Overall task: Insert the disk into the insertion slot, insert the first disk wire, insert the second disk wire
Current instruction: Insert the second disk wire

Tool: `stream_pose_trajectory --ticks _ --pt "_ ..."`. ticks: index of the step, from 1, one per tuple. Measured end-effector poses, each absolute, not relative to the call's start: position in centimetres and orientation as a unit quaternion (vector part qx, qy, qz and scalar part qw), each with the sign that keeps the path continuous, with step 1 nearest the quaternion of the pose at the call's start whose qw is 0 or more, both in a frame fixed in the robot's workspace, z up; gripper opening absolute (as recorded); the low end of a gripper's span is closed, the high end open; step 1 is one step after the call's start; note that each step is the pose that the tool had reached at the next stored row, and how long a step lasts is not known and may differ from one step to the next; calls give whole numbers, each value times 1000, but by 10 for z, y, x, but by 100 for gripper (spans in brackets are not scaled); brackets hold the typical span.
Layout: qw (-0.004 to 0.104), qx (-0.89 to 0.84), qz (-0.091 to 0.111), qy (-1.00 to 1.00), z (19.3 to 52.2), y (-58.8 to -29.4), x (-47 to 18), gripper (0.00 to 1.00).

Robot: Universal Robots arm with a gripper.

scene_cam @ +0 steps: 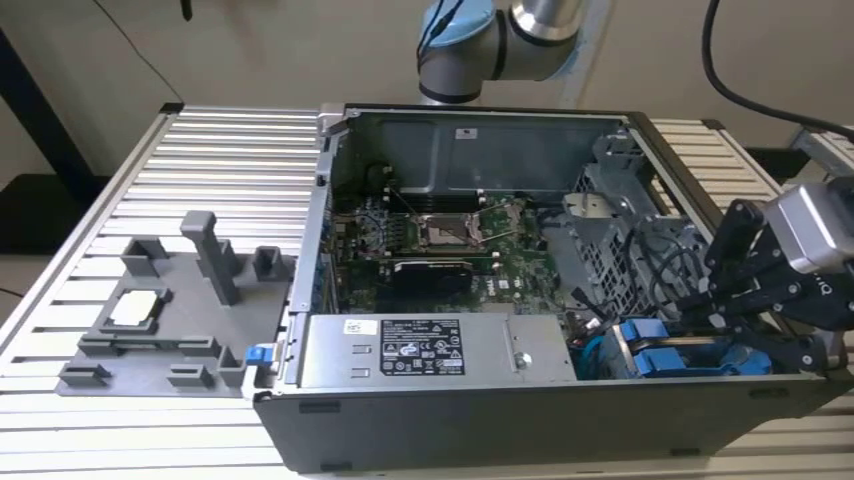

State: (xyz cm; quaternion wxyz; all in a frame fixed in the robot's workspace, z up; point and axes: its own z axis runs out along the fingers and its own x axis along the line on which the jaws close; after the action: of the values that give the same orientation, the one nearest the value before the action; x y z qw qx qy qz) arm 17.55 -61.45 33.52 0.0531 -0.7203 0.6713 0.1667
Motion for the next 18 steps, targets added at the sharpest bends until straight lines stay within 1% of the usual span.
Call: stream_pose_trajectory --ticks 18 --pt "56 -709 166 684 329 -616 176 15"
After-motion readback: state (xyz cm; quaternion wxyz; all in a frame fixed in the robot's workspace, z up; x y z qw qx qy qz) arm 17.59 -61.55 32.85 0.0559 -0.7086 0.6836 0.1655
